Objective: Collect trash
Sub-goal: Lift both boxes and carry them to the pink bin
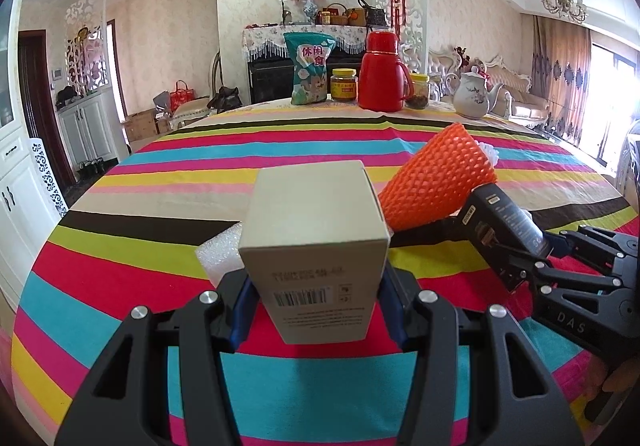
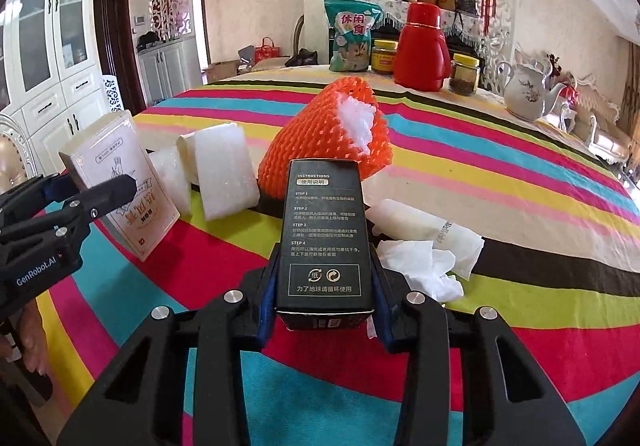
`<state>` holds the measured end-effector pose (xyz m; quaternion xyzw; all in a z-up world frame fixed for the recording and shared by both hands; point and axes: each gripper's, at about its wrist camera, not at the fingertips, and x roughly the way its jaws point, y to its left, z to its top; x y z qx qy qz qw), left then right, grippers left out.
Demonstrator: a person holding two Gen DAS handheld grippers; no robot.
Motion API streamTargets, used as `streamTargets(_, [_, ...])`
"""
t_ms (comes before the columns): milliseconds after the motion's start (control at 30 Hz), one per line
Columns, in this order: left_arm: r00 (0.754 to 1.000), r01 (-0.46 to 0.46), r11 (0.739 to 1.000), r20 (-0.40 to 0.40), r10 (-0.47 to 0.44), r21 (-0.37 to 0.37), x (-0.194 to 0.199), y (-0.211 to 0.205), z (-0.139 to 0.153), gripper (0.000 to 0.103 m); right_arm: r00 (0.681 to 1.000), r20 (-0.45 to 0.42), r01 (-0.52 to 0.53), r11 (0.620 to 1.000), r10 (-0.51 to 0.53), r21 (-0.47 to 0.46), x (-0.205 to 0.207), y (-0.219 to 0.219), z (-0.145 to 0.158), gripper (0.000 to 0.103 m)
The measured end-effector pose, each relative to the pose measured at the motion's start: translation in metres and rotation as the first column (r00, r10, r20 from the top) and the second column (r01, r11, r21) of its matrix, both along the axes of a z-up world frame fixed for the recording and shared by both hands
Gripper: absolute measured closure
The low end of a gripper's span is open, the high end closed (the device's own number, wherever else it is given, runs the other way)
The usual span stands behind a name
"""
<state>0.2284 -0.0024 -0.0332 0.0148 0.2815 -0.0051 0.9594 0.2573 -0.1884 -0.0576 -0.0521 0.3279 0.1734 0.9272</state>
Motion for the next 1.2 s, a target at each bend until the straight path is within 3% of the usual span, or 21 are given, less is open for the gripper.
streamTargets(467, [0.999, -0.013, 1.000, 0.030, 0.012, 0.017, -0.002, -0.002, 0.000, 0.052, 1.000, 0.015, 0.005, 1.000, -0.005, 0.018, -0.004, -0.001, 0.004, 0.064])
streamTargets(733, [0.996, -0.036, 0.999, 0.082, 0.037, -0.009, -0.009, 0.006, 0.020, 0.052, 0.997, 0.074, -0.022, 0.997, 0.016, 0.072, -0.018, 0.000, 0.032, 0.064])
streamTargets(967, [0.991, -0.063, 0.998, 0.120, 0.063, 0.001, -0.036, 0.027, 0.047, 0.052, 0.989, 0.135, -0.068, 0.995, 0.057, 0.075, -0.038, 0.013, 0.057, 0.064])
streamTargets(1200, [0.984, -0.091, 0.996, 0.156, 0.087, 0.021, -0.076, 0.054, 0.060, 0.052, 0.985, 0.128, -0.122, 0.990, 0.112, 0.070, -0.051, 0.044, 0.063, 0.064])
